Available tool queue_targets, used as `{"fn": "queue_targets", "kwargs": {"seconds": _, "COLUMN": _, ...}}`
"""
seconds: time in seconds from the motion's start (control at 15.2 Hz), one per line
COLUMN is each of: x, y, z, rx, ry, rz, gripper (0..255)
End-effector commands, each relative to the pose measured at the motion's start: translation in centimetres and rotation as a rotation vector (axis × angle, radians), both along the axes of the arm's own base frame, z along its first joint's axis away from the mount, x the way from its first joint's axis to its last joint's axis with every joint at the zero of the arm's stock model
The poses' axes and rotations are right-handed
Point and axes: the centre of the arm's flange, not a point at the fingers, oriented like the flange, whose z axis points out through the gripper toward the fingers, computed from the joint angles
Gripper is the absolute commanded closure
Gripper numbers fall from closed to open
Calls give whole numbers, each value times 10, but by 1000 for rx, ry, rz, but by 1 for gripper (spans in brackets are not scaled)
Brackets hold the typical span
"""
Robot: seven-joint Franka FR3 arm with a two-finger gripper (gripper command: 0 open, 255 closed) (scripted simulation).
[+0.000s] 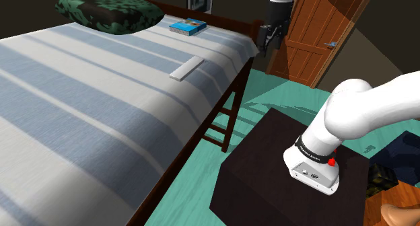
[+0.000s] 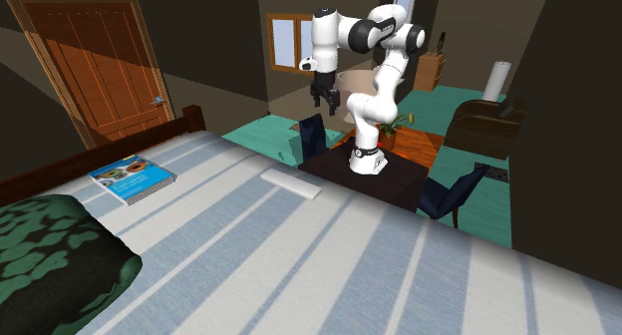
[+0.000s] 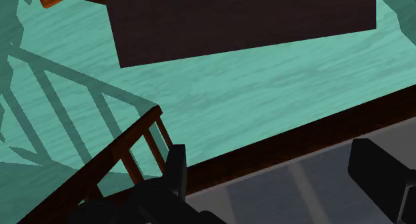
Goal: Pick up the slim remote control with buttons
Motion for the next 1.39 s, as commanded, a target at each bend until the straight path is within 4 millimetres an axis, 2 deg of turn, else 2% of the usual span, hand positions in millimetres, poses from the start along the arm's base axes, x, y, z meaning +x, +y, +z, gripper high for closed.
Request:
{"fn": "queue_targets", "kwargs": {"seconds": 0.0, "x": 0, "y": 0, "z": 0, "rx": 0, "ry": 0, "rz": 0, "gripper": 0}}
{"fn": "queue_targets", "kwargs": {"seconds": 0.33, "x": 38, "y": 43, "z": -21, "rx": 6, "ry": -26, "rz": -195, "gripper": 0}}
{"fn": "queue_targets", "kwargs": {"seconds": 0.66, "x": 85, "y": 79, "z": -41, "rx": 12, "ry": -51, "rz": -390, "gripper": 0}}
{"fn": "queue_targets", "kwargs": {"seconds": 0.99, "x": 138, "y": 104, "z": -59, "rx": 17, "ry": -77, "rz": -585, "gripper": 0}}
{"fn": "queue_targets", "kwargs": {"seconds": 1.32, "x": 195, "y": 119, "z": -75, "rx": 23, "ry": -102, "rz": -780, "gripper": 0}}
